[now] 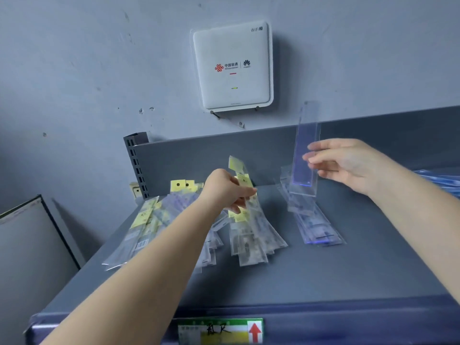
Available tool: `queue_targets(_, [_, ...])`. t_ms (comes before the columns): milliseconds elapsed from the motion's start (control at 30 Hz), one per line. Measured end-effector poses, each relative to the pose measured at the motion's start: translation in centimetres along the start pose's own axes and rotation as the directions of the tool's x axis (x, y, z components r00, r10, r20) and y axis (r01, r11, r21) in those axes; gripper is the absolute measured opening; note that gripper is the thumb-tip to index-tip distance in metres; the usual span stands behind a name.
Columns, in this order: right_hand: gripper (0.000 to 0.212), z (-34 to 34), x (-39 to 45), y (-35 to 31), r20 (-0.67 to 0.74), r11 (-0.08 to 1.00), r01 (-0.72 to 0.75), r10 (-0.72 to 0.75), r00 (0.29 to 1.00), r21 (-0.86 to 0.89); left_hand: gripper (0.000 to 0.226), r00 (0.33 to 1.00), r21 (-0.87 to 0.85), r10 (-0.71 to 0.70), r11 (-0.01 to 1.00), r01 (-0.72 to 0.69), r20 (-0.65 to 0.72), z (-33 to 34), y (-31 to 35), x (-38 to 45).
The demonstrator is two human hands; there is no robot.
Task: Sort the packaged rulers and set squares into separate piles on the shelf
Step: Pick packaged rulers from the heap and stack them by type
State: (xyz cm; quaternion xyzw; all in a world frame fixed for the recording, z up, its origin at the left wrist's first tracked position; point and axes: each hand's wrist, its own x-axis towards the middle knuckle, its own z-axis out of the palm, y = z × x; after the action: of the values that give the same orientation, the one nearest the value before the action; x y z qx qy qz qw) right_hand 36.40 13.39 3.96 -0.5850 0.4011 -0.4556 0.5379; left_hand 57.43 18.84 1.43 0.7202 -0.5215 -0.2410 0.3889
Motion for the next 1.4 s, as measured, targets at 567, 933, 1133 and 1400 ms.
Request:
queue_targets(567, [0.047,-1.2,3.1,4.2,0.400,0.294,0.433,-0.170,0.901,-0.852,0.027,0.985,0.347,0.144,0.932,-0.103,-0.095,-0.7,-0.4,0.7])
queue_targets(933, [0.012,9.2,1.0,1.9,0.514,0.435,0.572,-0.254,0.819,-0.696,0.019,0.967,0.385,0.146,0.921,-0.056,-0.209,-7.7,-5.2,-1.5])
queue_targets(1133, [0.027,15.1,0.6,2.8,0.540,0.444,0.539,-0.139,0.830,-0.715,0.030,0.978,0.453,-0.006,0.886,0.101,-0.207,-11.3,-9.7,-3.3])
queue_targets(1400, [0.065,18.4,1.2,4.0,0.372,0.509,0.305,0.031,0.928,-0.805,0.050,0.979,0.498,-0.131,0.846,0.192,-0.155,-12.0,-11.7,-3.1])
